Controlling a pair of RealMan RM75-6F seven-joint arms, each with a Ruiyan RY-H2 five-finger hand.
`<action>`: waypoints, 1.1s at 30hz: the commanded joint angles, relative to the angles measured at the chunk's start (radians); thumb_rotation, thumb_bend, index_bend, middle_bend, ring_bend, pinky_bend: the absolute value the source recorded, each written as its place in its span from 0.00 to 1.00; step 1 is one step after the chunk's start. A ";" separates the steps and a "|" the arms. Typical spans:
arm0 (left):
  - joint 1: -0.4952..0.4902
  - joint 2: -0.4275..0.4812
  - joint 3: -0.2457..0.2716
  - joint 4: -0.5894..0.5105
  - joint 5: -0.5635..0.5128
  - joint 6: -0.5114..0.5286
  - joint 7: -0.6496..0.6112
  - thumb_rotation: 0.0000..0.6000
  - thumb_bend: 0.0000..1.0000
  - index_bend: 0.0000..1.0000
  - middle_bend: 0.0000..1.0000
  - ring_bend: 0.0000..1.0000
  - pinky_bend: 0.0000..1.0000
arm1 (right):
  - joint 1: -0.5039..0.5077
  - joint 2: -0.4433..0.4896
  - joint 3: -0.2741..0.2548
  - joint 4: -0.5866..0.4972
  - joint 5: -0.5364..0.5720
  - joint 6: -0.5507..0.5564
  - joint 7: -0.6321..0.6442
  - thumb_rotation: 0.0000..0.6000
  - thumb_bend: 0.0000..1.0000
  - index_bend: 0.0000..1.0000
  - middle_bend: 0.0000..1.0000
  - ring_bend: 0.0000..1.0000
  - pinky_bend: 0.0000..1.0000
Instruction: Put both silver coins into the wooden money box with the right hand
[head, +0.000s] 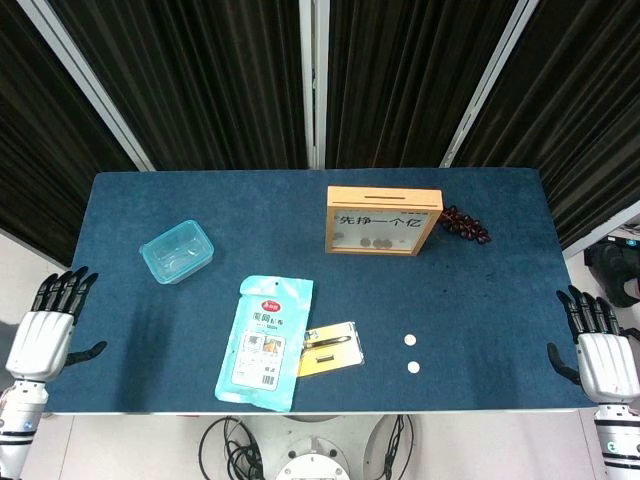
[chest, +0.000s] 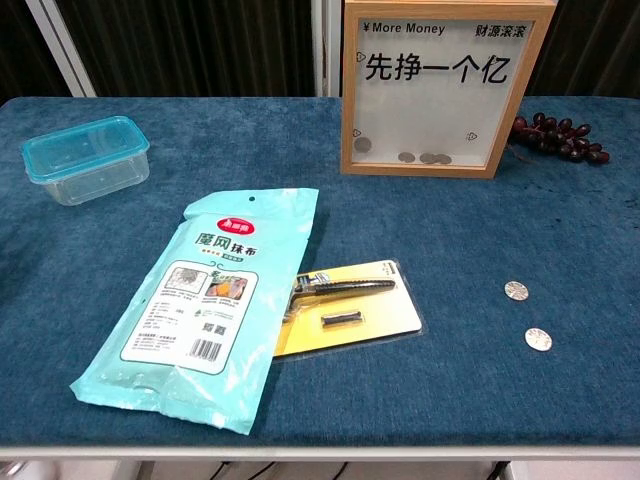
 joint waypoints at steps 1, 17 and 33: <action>-0.003 -0.001 0.000 0.001 0.001 -0.003 -0.001 1.00 0.05 0.00 0.00 0.00 0.00 | 0.001 0.000 0.001 0.001 0.001 -0.002 -0.001 1.00 0.33 0.00 0.00 0.00 0.00; 0.000 0.002 -0.002 -0.006 0.004 0.004 -0.008 1.00 0.05 0.00 0.00 0.00 0.00 | 0.023 0.001 -0.025 0.008 -0.084 0.001 -0.009 1.00 0.33 0.00 0.00 0.00 0.00; 0.006 -0.024 0.016 0.003 0.011 -0.003 0.010 1.00 0.05 0.00 0.00 0.00 0.00 | 0.121 -0.060 -0.131 0.012 -0.259 -0.146 -0.127 1.00 0.33 0.00 0.00 0.00 0.00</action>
